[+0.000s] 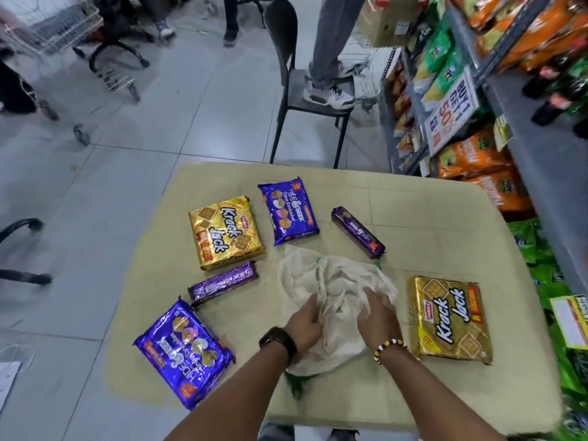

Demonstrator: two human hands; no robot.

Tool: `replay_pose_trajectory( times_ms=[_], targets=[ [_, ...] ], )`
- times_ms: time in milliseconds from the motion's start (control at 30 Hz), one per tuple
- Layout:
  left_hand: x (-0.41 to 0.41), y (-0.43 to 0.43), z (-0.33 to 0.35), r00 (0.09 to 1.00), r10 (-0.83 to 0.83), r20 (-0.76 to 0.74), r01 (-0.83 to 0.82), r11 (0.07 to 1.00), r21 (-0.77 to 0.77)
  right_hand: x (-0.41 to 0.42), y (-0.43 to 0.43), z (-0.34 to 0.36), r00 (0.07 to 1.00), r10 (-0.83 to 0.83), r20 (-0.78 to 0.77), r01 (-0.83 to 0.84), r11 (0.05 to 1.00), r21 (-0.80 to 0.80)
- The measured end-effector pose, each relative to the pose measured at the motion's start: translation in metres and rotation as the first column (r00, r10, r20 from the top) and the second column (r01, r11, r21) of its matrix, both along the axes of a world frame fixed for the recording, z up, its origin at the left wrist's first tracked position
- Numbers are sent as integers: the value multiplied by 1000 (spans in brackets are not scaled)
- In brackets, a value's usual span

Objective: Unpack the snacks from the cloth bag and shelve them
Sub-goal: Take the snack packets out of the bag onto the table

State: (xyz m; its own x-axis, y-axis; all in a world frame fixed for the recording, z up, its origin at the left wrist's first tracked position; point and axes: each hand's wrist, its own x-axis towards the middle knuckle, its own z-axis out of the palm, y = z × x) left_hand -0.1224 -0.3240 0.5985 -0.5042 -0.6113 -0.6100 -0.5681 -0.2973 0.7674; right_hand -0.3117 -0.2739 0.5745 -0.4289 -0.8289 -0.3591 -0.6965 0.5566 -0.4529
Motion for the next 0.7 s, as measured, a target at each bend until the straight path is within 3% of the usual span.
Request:
replay_pose_trajectory(
  times_ms=[100,300,500,600,700],
  targets=[
    [6,-11,-4,999,13,-44,-10,996,84,-8,0,-3,997,77,15,-78,973,217],
    [74,-26,-2,972,216,89,-192,957,-219,4,2,15,998,-51,-28,48,993,-107],
    [199,-9,-6,847,496,192,-403,834,-378,82,-24,28,983,153,103,-117,949,-293],
    [252,-2,0,807,536,248,-382,794,-473,130,-37,30,952,221,211,-152,942,-300],
    [296,-7,0,785,497,370,-279,817,-505,183,-38,24,897,167,410,-134,985,-109]
  ],
)
